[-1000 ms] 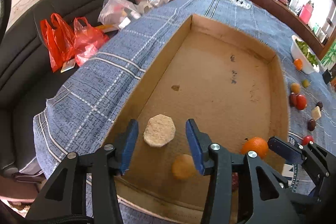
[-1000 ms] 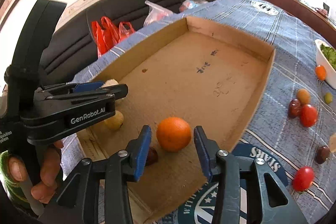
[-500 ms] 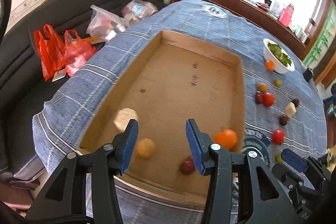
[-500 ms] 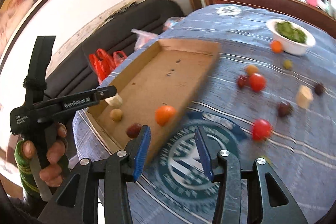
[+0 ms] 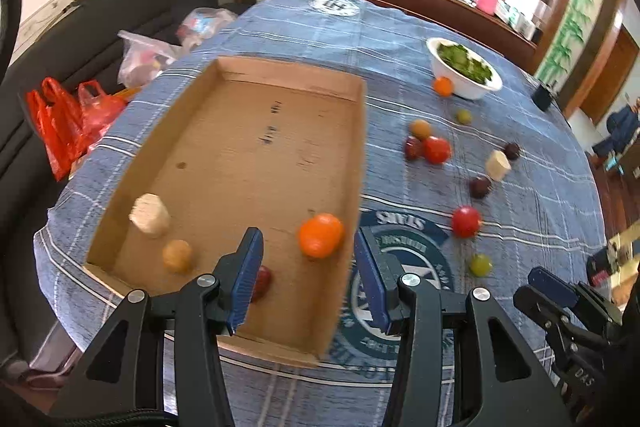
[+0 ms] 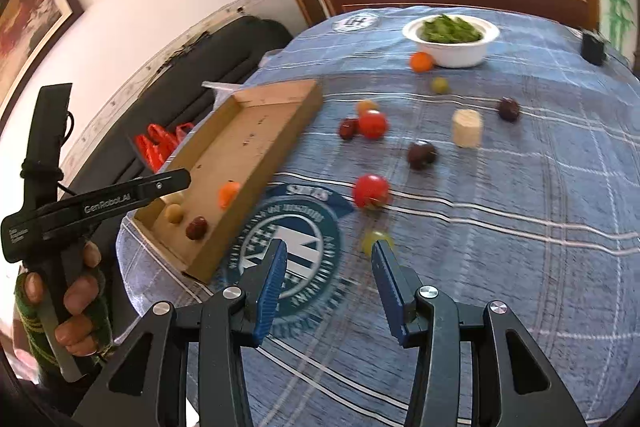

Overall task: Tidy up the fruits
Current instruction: 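Grasp a red tomato with the left tool while the right tool grasps a cream snack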

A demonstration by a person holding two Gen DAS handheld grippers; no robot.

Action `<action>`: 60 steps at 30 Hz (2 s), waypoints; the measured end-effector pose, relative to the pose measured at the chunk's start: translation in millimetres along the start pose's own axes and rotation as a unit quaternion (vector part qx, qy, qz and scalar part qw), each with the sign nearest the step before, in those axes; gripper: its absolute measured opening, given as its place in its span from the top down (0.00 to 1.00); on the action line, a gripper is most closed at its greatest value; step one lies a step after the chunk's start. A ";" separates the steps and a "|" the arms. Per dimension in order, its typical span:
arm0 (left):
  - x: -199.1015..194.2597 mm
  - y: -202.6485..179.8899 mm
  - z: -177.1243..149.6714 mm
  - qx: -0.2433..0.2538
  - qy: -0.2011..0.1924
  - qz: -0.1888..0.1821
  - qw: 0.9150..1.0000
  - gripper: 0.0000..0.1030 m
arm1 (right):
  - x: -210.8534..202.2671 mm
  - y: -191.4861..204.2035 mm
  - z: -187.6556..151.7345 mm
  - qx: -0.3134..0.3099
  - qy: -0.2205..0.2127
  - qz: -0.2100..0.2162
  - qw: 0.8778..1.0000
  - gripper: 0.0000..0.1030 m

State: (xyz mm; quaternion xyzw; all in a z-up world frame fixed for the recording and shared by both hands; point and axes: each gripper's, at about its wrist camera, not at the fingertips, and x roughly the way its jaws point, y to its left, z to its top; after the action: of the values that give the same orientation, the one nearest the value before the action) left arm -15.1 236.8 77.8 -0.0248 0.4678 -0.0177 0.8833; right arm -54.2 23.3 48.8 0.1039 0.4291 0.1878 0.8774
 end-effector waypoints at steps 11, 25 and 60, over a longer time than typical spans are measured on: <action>-1.3 -41.3 -9.0 0.039 0.012 -0.021 0.999 0.56 | -18.6 -35.8 -10.8 0.033 -0.011 -0.019 0.999 0.54; 7.4 -81.9 -12.0 0.072 0.025 -0.053 0.996 0.56 | -22.1 -55.8 -11.6 0.049 -0.015 -0.028 0.998 0.54; 96.9 -130.7 8.0 0.098 0.068 -0.090 0.989 0.71 | 88.5 -112.6 86.8 0.066 -0.018 -0.112 0.991 0.71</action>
State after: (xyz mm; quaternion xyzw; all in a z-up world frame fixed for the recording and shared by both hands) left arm 44.9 101.3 10.3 0.0207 0.5188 -0.1446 0.8423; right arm 91.3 -43.7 -0.2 0.1163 0.4335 0.0572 0.8918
